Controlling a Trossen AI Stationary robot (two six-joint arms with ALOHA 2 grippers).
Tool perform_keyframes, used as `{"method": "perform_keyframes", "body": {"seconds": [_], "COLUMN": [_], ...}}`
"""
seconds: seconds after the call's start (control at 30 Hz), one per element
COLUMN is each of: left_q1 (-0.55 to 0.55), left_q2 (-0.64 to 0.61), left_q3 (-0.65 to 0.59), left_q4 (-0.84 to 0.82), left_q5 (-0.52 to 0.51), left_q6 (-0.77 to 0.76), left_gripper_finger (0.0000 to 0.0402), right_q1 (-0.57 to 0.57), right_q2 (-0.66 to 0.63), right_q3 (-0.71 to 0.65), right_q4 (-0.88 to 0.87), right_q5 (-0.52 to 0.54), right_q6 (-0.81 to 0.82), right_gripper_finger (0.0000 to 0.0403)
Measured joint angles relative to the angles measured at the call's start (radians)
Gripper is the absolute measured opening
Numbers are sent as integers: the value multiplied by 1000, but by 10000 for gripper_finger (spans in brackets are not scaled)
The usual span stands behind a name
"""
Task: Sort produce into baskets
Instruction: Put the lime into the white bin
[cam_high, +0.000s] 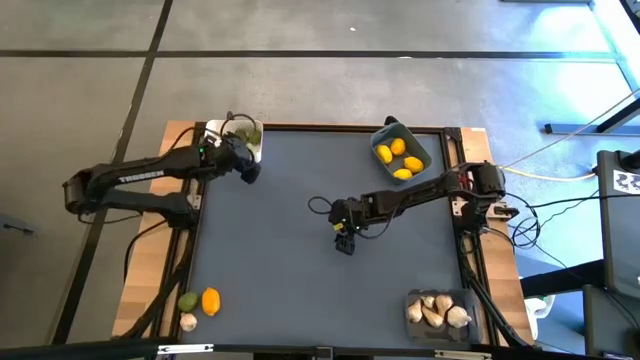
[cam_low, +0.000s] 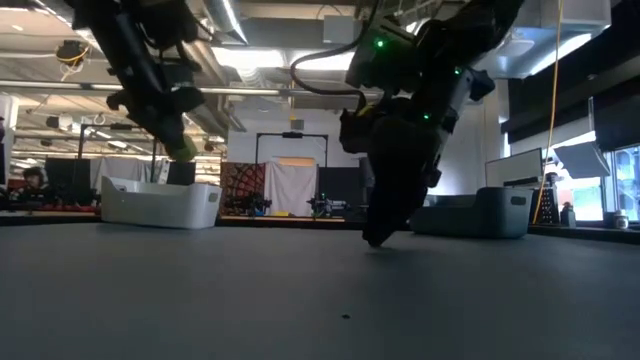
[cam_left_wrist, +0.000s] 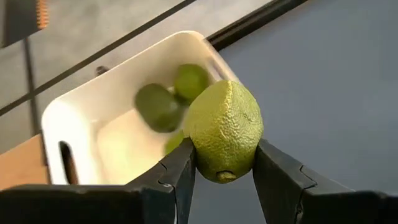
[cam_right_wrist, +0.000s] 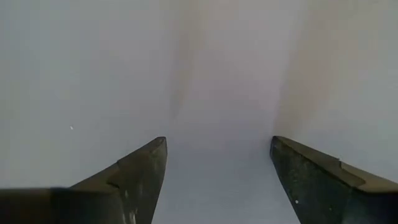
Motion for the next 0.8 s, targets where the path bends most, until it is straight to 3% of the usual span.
{"method": "perform_keyframes", "body": {"seconds": [0.4,0.6,0.8], "left_q1": [244,269,269], "left_q2": [189,258,281], "left_q3": [0,0,0], "left_q4": [129,154,159], "left_q5": [112,138,138], "left_q6": [115,118,104], "left_gripper_finger": [134,141,178], "right_q1": [-9,-9,-9], "right_q2": [5,5,6], "right_q3": [-4,-4,-4], "right_q4": [31,31,31], "right_q5": [84,95,119], "right_q6": [-2,-2,-2], "right_gripper_finger": [294,294,294]}}
